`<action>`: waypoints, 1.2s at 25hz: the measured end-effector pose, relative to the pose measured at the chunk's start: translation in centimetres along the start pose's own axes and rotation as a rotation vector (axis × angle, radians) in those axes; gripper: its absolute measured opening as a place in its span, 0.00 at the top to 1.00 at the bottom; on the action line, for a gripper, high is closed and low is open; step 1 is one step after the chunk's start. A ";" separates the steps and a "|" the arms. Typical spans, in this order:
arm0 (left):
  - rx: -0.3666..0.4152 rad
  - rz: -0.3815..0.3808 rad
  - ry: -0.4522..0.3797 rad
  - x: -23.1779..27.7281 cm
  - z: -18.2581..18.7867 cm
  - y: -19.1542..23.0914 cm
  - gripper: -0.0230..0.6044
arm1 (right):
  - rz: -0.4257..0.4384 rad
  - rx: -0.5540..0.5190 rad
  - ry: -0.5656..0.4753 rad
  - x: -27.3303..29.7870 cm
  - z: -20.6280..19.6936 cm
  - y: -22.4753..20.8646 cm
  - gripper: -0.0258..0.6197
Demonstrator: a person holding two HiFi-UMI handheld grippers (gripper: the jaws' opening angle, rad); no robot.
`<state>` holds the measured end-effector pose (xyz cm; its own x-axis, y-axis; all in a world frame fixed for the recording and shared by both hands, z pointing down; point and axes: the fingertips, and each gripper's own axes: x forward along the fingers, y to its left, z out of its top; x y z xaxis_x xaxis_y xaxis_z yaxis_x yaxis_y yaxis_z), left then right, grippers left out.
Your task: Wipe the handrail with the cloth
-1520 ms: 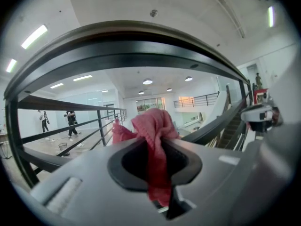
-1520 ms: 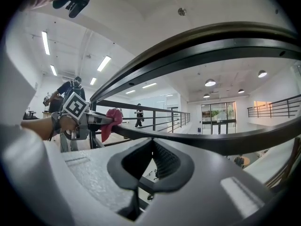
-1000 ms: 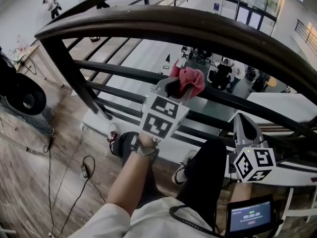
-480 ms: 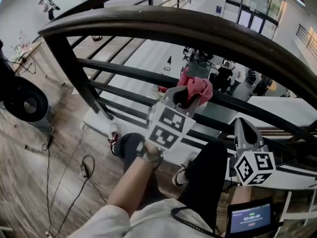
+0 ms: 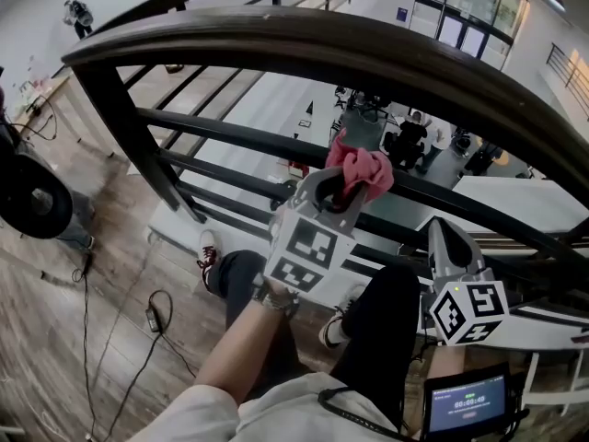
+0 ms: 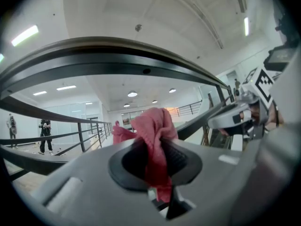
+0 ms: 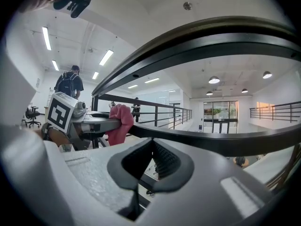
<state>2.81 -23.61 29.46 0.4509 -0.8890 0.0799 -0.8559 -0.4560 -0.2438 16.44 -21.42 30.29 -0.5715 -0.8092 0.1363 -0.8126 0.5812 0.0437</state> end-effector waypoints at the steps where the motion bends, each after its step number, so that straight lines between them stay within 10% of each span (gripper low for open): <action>1: 0.000 0.003 -0.005 -0.1 0.0 0.3 0.85 | 0.003 -0.003 0.002 0.3 0.1 0.3 0.96; 30: 0.107 0.301 -0.057 -10.1 -5.8 18.5 0.85 | 0.019 0.017 0.044 6.5 -0.1 11.3 0.96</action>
<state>-19.04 -23.28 29.73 0.1973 -0.9782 -0.0650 -0.9230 -0.1630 -0.3486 3.57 -20.05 31.79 -0.5813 -0.7934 0.1806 -0.8037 0.5945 0.0243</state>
